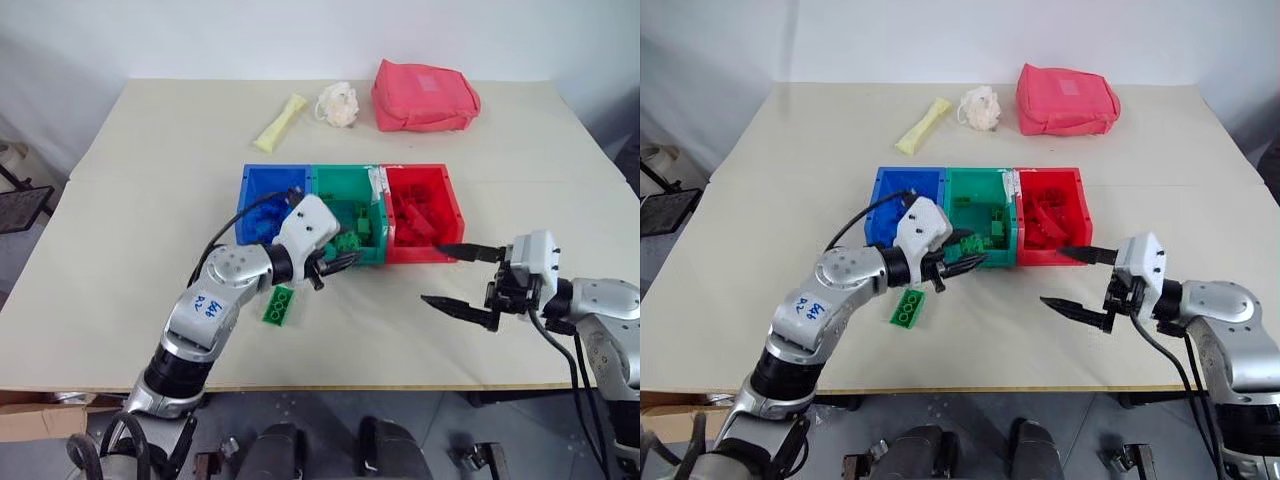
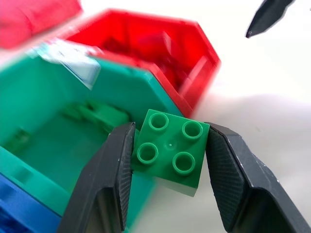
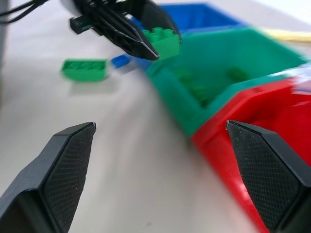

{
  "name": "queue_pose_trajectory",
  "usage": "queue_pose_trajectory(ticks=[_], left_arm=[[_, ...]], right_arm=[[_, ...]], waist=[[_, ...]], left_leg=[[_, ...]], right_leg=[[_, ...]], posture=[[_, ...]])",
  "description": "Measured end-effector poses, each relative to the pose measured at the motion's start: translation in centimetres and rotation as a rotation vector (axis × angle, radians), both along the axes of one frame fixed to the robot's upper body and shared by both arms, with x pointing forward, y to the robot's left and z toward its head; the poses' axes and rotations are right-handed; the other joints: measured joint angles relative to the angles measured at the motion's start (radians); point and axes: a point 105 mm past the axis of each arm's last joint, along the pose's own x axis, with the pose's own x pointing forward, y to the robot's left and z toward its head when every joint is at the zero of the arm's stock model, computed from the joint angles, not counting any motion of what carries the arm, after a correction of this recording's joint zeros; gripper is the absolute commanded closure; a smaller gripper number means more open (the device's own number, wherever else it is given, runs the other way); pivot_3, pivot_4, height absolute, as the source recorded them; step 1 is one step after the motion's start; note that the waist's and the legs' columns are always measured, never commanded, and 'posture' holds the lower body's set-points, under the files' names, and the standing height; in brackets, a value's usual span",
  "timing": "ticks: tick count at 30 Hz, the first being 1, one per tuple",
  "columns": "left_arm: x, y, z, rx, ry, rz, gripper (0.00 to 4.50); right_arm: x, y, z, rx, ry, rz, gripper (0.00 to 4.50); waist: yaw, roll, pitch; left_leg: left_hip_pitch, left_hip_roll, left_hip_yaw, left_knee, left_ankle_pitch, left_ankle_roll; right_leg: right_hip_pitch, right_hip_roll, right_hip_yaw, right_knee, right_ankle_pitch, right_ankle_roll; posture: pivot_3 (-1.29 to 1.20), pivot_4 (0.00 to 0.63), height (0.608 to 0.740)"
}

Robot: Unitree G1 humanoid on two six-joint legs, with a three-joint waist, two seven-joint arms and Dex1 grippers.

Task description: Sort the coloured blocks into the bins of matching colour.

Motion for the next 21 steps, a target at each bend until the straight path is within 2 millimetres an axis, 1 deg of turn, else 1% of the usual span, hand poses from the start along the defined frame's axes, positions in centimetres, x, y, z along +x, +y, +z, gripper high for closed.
queue_pose_trajectory(ticks=[1,3,4,6,8,9,13,16,19,20,21], left_arm=[[0.7,-0.3,0.1,-0.011,-0.001,0.006,2.64],[1.7,-0.7,0.5,-0.027,-0.014,0.013,1.93],[2.3,-1.1,0.7,-0.037,-0.027,0.019,1.78],[3.5,-1.6,1.4,-0.051,-0.060,0.038,1.12],[4.3,-1.6,1.8,-0.057,-0.081,0.058,0.49],[4.7,-1.5,1.7,-0.058,-0.086,0.066,0.07],[5.3,-1.1,1.0,-0.042,-0.083,0.084,0.03],[5.1,-0.6,0.9,-0.010,-0.065,0.069,0.03],[3.9,0.6,0.8,0.013,-0.066,0.028,0.03],[3.4,1.2,0.6,0.021,-0.055,0.012,0.03],[2.6,2.3,0.1,0.035,-0.034,-0.011,0.03]], right_arm=[[0.0,0.1,0.3,0.018,-0.008,-0.011,0.00],[0.1,0.1,0.6,0.035,-0.020,-0.027,0.00],[0.1,0.1,0.7,0.039,-0.026,-0.031,0.00],[0.1,0.0,0.9,0.041,-0.037,-0.041,0.00],[0.1,0.0,1.0,0.042,-0.043,-0.049,0.00],[0.0,0.0,1.0,0.042,-0.044,-0.055,0.00],[-0.2,0.1,0.9,0.040,-0.045,-0.058,0.00],[-0.2,0.1,0.9,0.040,-0.046,-0.058,0.00],[-0.1,0.1,1.0,0.039,-0.047,-0.054,0.00],[-0.1,0.2,1.1,0.039,-0.049,-0.050,0.00],[0.0,0.2,1.3,0.039,-0.054,-0.043,0.00]], waist=[[0.001,0.000,0.000],[0.004,0.000,0.000],[0.007,0.000,0.000],[0.012,0.000,0.000],[0.015,0.000,0.000],[0.016,0.000,0.000],[0.018,0.000,0.000],[0.019,0.000,0.000],[0.015,0.000,0.000],[0.014,0.000,0.000],[0.008,0.000,0.000]], left_leg=[[0.000,0.000,0.000,0.000,0.000,0.000],[0.000,0.000,0.001,0.000,0.000,0.000],[0.000,-0.001,0.001,0.000,0.000,0.001],[0.000,-0.001,0.001,0.000,0.000,0.001],[0.000,-0.001,0.002,0.000,0.001,0.001],[0.000,-0.001,0.002,0.000,0.000,0.001],[0.000,-0.001,0.002,0.000,0.001,0.001],[0.000,-0.001,0.002,0.000,0.001,0.001],[0.000,-0.001,0.002,0.000,0.001,0.001],[0.000,-0.001,0.002,-0.001,0.001,0.001],[0.000,0.000,0.002,-0.001,0.001,0.001]], right_leg=[[0.000,0.000,-0.001,0.000,0.000,0.000],[0.000,0.000,-0.003,0.000,0.000,0.000],[0.000,0.000,-0.004,0.000,0.000,0.001],[0.000,0.000,-0.004,-0.001,0.001,0.001],[0.000,0.000,-0.004,-0.001,0.001,0.001],[-0.001,0.000,-0.004,0.000,0.001,0.001],[-0.001,0.000,-0.005,0.000,0.001,0.001],[-0.001,0.000,-0.004,0.000,0.001,0.002],[-0.001,0.000,-0.004,0.000,0.001,0.002],[-0.001,0.000,-0.004,0.000,0.001,0.002],[-0.001,0.000,-0.004,0.000,0.001,0.002]], posture=[[0.00,0.150,0.740],[0.00,0.150,0.740],[0.00,0.150,0.740],[0.00,0.150,0.740],[0.00,0.150,0.740],[0.00,0.150,0.740],[0.00,0.150,0.740],[0.00,0.150,0.740],[0.00,0.150,0.740],[0.00,0.150,0.740],[0.00,0.150,0.740]])
